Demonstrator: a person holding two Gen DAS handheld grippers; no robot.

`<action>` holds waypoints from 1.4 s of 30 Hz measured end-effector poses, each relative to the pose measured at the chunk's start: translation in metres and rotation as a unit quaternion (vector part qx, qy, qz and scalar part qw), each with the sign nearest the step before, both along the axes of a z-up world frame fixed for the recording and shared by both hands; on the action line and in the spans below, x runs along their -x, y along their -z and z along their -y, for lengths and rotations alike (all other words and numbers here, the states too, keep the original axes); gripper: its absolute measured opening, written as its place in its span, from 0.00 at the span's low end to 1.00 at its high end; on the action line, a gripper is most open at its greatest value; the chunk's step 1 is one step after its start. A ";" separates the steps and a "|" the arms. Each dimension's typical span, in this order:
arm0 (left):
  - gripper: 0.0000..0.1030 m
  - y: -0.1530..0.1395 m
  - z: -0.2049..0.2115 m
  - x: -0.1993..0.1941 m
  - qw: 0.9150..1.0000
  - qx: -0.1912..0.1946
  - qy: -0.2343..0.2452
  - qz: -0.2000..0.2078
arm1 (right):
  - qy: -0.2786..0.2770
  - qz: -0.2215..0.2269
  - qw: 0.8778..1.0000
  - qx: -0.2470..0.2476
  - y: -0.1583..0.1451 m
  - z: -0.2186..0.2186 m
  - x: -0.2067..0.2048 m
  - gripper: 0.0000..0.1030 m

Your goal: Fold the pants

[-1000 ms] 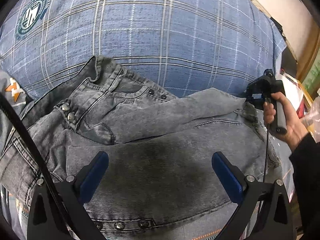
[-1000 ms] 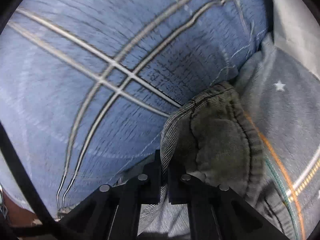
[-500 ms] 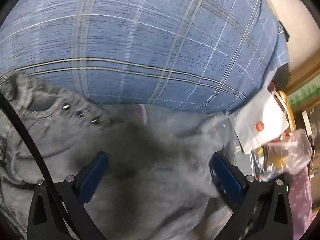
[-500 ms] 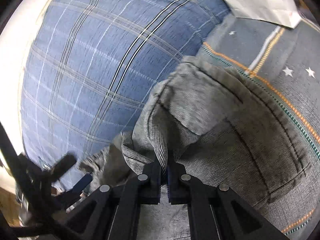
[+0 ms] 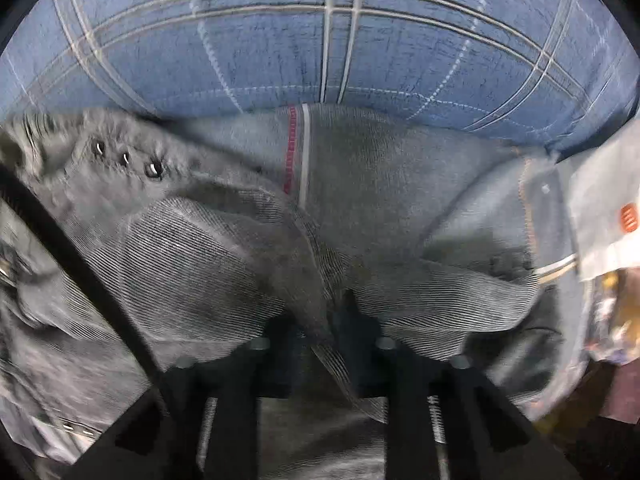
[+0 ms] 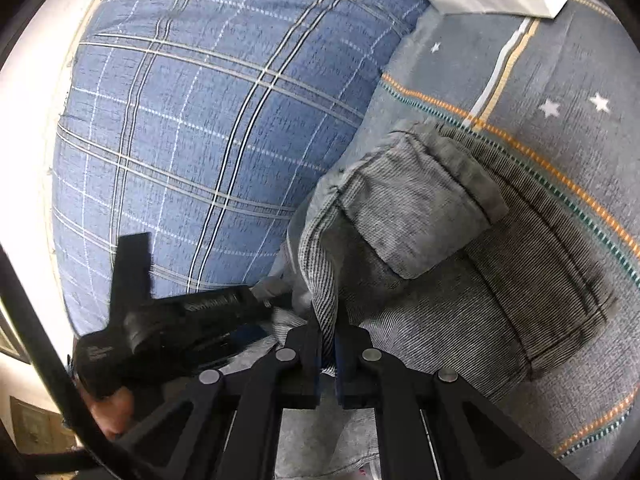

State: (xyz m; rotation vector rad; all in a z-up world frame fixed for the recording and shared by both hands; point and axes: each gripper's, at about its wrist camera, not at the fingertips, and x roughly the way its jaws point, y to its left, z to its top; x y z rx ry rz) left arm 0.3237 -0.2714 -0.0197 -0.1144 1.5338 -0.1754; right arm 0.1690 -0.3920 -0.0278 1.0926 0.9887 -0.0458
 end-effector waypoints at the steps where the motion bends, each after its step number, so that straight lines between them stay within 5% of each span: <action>1: 0.13 -0.011 -0.010 0.002 0.999 0.037 -0.023 0.024 | 0.003 0.003 1.000 -0.010 0.002 0.002 0.000 0.05; 5: 0.08 -0.052 -0.035 0.018 0.986 0.119 -0.050 0.108 | 0.008 0.027 0.998 -0.058 0.006 0.015 0.001 0.14; 8: 0.06 -0.063 -0.047 0.034 0.978 0.157 -0.068 0.117 | 0.011 0.037 0.998 -0.050 0.006 0.023 -0.006 0.58; 10: 0.06 -0.066 -0.060 0.046 0.970 0.184 -0.081 0.137 | 0.015 0.035 0.998 -0.050 0.010 0.031 -0.013 0.57; 12: 0.06 -0.062 -0.072 0.057 0.961 0.208 -0.094 0.157 | 0.010 0.029 0.998 -0.051 0.014 0.034 -0.018 0.24; 14: 0.06 -0.057 -0.089 0.065 0.955 0.230 -0.106 0.152 | 0.010 0.025 0.998 -0.057 0.014 0.037 -0.017 0.09; 18: 0.06 -0.060 -0.087 0.058 0.950 0.247 -0.126 0.140 | 0.000 0.081 0.996 -0.025 -0.021 0.041 -0.012 0.07; 21: 0.06 -0.082 -0.087 0.069 0.939 0.273 -0.123 0.170 | 0.003 0.139 0.990 -0.022 -0.044 0.049 -0.004 0.07; 24: 0.06 -0.093 -0.088 0.098 0.936 0.265 -0.098 0.212 | -0.012 0.152 0.988 -0.003 -0.053 0.048 0.011 0.07; 25: 0.06 -0.084 -0.090 0.110 0.934 0.269 -0.097 0.216 | -0.017 0.130 0.991 0.023 -0.050 0.045 0.018 0.07; 27: 0.06 -0.048 -0.086 0.122 0.947 0.251 -0.091 0.180 | -0.002 0.039 0.998 0.043 -0.017 0.045 0.032 0.07; 29: 0.06 -0.009 -0.085 0.133 0.954 0.245 -0.109 0.132 | 0.009 -0.023 1.000 -0.007 0.022 0.045 0.047 0.07; 30: 0.06 0.001 -0.088 0.135 0.951 0.258 -0.121 0.119 | 0.020 -0.036 0.998 -0.037 0.036 0.047 0.058 0.07; 35: 0.06 0.008 -0.106 0.150 0.929 0.313 -0.150 0.126 | 0.024 0.017 1.000 -0.005 0.014 0.050 0.078 0.07; 42: 0.07 -0.008 -0.095 0.162 0.944 0.277 -0.102 0.148 | 0.032 0.019 0.998 0.042 -0.011 0.041 0.090 0.07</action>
